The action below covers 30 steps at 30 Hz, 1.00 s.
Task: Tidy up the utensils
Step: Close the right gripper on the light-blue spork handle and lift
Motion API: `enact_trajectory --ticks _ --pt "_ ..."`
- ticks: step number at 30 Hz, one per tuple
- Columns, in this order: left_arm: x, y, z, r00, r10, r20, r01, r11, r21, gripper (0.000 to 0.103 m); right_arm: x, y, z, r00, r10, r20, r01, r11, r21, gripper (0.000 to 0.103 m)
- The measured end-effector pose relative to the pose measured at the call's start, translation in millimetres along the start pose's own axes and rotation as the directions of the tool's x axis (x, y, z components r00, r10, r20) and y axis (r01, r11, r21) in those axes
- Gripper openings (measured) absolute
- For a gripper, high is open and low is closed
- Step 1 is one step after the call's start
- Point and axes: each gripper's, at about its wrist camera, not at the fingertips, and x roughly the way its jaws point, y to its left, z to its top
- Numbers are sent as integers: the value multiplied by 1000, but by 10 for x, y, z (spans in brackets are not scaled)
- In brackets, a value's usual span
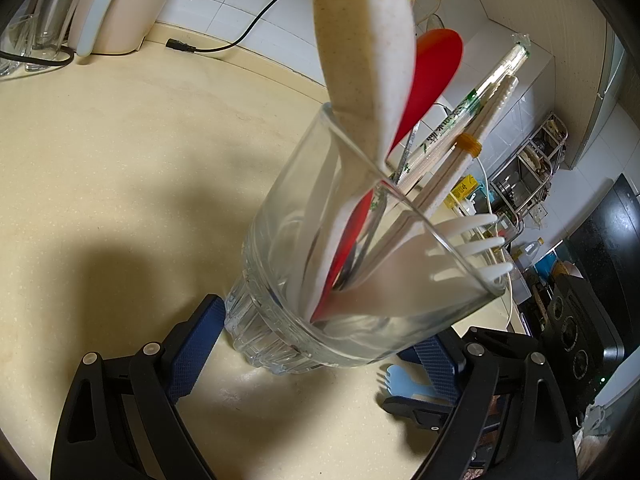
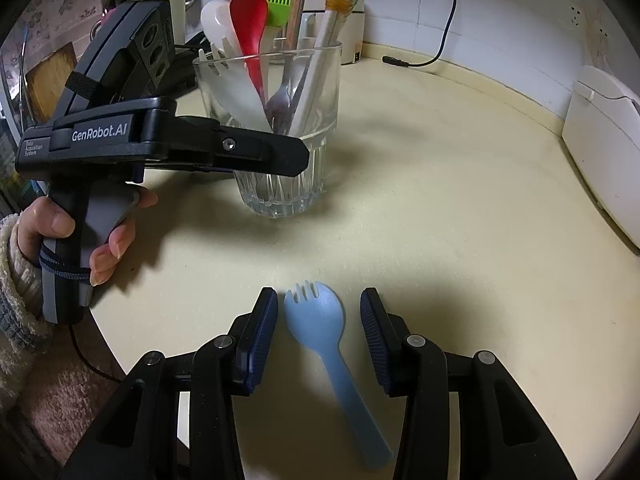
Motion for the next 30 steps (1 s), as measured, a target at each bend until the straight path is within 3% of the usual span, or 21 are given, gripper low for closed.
enact_trajectory --ticks 5,8,18,25,30 --pt "1 -1 -1 1000 0 0 0 1000 0 92 -1 -57 7 1000 8 10 -8 1000 -4 42" --pt "1 -1 -1 1000 0 0 0 1000 0 92 -16 -70 0 1000 8 14 -8 1000 3 30" --pt "1 0 1 1000 0 0 0 1000 0 92 -7 -85 33 999 -14 29 13 1000 12 30" --pt "1 -2 0 1000 0 0 0 1000 0 92 -298 -263 72 983 -60 171 41 993 111 30" --pt "-1 0 2 1000 0 0 0 1000 0 92 -589 -393 82 946 -119 301 64 981 184 30"
